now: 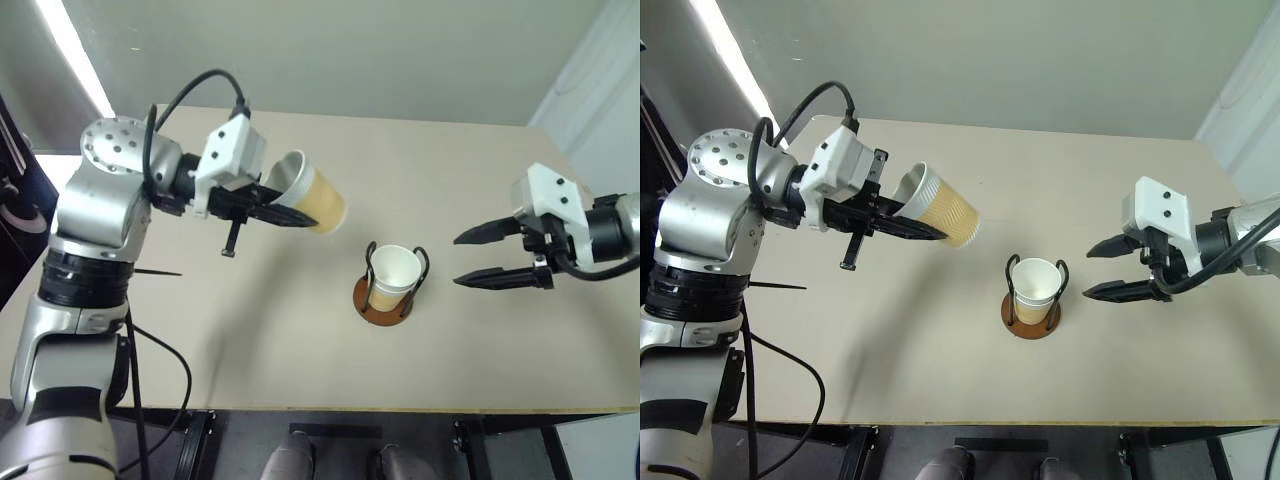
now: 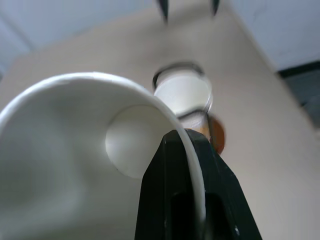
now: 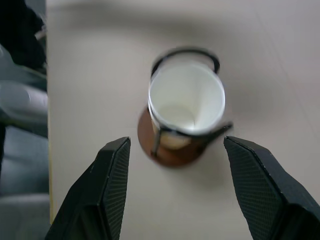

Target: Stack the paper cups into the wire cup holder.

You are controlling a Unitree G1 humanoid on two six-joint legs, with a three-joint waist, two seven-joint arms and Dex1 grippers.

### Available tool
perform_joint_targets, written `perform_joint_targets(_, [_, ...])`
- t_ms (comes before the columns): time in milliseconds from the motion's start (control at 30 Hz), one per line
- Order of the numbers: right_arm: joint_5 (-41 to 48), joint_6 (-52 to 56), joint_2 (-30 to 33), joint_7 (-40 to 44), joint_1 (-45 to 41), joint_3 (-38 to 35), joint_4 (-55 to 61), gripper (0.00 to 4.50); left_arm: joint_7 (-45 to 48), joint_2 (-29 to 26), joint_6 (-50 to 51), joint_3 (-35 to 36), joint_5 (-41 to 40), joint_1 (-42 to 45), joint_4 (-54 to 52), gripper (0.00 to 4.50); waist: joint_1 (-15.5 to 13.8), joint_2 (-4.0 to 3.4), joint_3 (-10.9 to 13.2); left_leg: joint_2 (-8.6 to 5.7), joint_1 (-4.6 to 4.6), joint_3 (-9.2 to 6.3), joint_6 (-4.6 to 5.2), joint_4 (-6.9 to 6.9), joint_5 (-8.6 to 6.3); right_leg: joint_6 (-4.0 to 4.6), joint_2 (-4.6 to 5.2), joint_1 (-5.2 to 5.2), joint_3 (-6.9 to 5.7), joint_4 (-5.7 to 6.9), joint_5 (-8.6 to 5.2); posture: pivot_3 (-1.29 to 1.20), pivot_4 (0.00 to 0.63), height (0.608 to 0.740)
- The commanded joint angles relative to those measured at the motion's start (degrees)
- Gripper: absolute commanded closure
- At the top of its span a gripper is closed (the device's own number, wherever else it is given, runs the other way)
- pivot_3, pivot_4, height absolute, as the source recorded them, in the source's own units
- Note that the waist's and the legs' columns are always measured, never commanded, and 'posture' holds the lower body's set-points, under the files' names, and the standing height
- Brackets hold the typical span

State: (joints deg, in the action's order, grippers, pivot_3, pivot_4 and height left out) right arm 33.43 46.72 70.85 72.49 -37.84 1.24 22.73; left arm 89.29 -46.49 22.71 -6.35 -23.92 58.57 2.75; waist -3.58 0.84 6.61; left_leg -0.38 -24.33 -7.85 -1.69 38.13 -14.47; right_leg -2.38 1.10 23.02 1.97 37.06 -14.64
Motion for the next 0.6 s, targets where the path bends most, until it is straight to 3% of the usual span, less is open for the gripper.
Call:
perform_joint_targets(33, [-1.5,-2.4,1.9,1.3,-0.2,-1.8,-0.3,1.49,1.8,0.3,1.2,0.6,-2.3,3.4,-1.3,4.46,0.0,0.0,0.0,0.0,0.01,0.01,0.0,0.01,0.0,0.0,0.0,0.0,0.0,0.0,0.0,0.0,0.15,0.74])
perform_joint_targets(600, [-2.2,-3.2,1.1,-0.4,0.2,-2.5,0.3,1.49,3.2,7.7,-8.5,-14.6,-0.9,10.9,6.6,4.46,0.0,0.0,0.0,0.01,0.01,0.04,0.07,0.09,-0.03,-0.06,0.0,-0.05,0.03,-0.01,0.03,0.0,0.15,0.74])
